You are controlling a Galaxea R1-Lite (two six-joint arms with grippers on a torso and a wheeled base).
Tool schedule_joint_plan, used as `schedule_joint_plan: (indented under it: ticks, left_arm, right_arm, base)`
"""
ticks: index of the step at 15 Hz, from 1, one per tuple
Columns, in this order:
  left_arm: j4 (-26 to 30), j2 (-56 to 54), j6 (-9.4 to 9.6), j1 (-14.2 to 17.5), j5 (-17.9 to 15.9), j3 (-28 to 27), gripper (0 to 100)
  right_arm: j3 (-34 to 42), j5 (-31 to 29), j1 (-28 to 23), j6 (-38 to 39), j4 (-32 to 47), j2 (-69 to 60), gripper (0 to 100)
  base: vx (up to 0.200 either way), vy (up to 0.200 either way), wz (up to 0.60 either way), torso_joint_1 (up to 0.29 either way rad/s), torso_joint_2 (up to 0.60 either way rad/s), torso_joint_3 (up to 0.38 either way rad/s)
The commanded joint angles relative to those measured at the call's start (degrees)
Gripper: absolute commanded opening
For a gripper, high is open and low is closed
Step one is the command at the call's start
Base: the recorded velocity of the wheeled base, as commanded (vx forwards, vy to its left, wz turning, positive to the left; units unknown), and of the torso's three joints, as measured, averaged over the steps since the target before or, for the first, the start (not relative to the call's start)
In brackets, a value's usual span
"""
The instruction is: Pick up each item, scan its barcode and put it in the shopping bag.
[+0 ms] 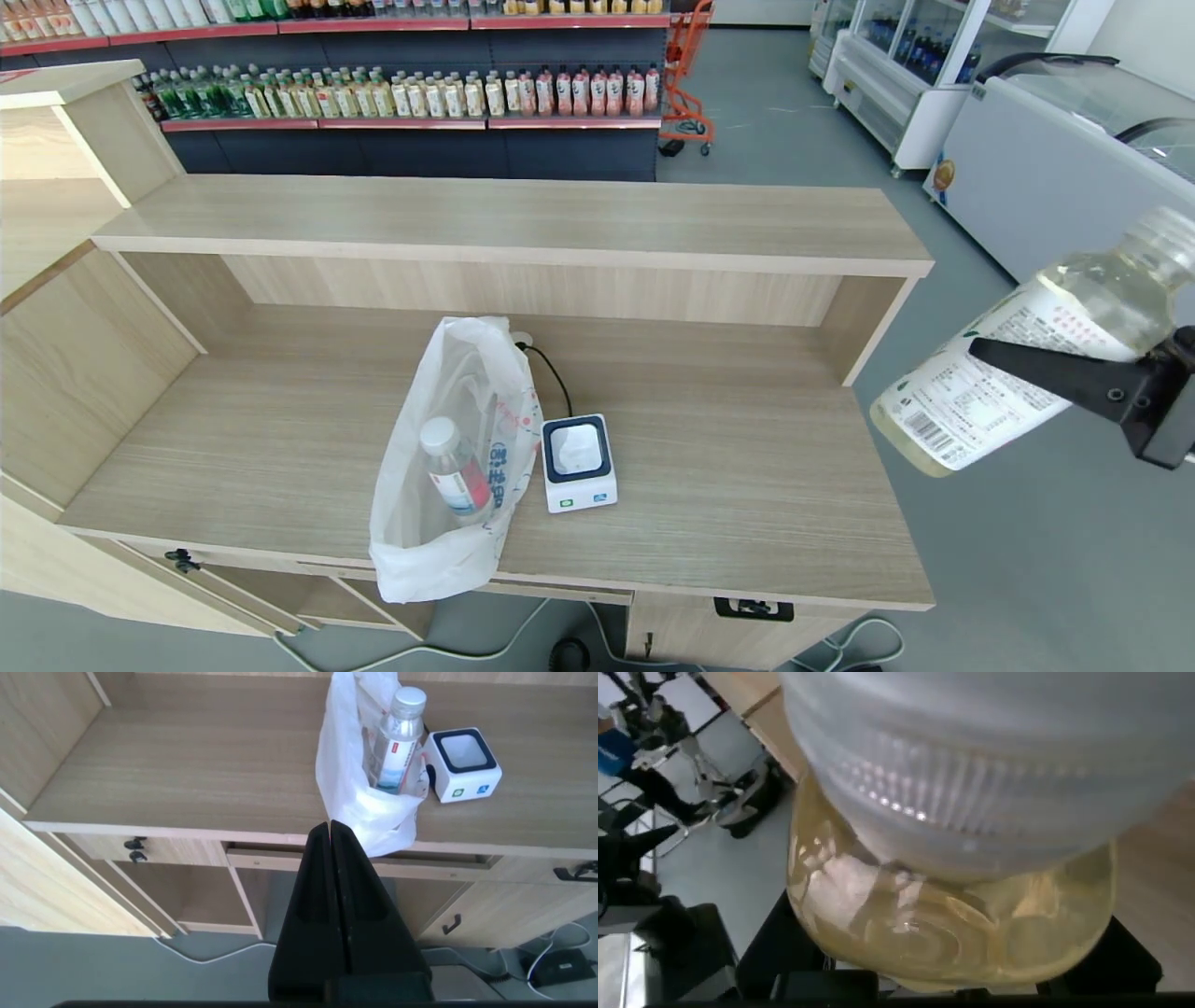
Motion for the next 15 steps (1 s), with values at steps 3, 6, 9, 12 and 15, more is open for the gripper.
schedule_joint_plan:
  ticks: [3, 6, 9, 12, 15]
  left_arm:
    - [-0.03, -0.02, 0.02, 0.0, -0.01, 0.01, 0]
    - [0.06, -0.02, 0.02, 0.0, -0.01, 0.01, 0]
    - [0.06, -0.02, 0.02, 0.0, -0.01, 0.01, 0]
    - [0.06, -0.02, 0.02, 0.0, -0.01, 0.01, 0]
    - [0.06, 0.06, 0.02, 0.0, -0.01, 0.01, 0]
  right_arm:
    - [3.33, -15.69, 0.81, -12.37, -0.09, 3.8, 0]
    - [5.18, -21.49, 0.9, -22.39, -0.44, 4.33, 0]
    - [6.76, -22.02, 0.9, -30.04, -0.62, 3.89, 0]
    - [6.76, -22.89, 0.81, -36.1, -2.82, 4.94, 0]
    - [6.85, -22.98, 0.9, -39.79, -5.28, 6.35, 0]
  base:
    - [0.0, 0.0, 0.0, 0.0, 0.0, 0.0]
    - [0.0, 0.0, 0.0, 0.0, 0.0, 0.0]
    - [0.0, 0.0, 0.0, 0.0, 0.0, 0.0]
    - [0.0, 0.0, 0.0, 0.0, 0.0, 0.0]
    - [0.0, 0.0, 0.0, 0.0, 0.0, 0.0]
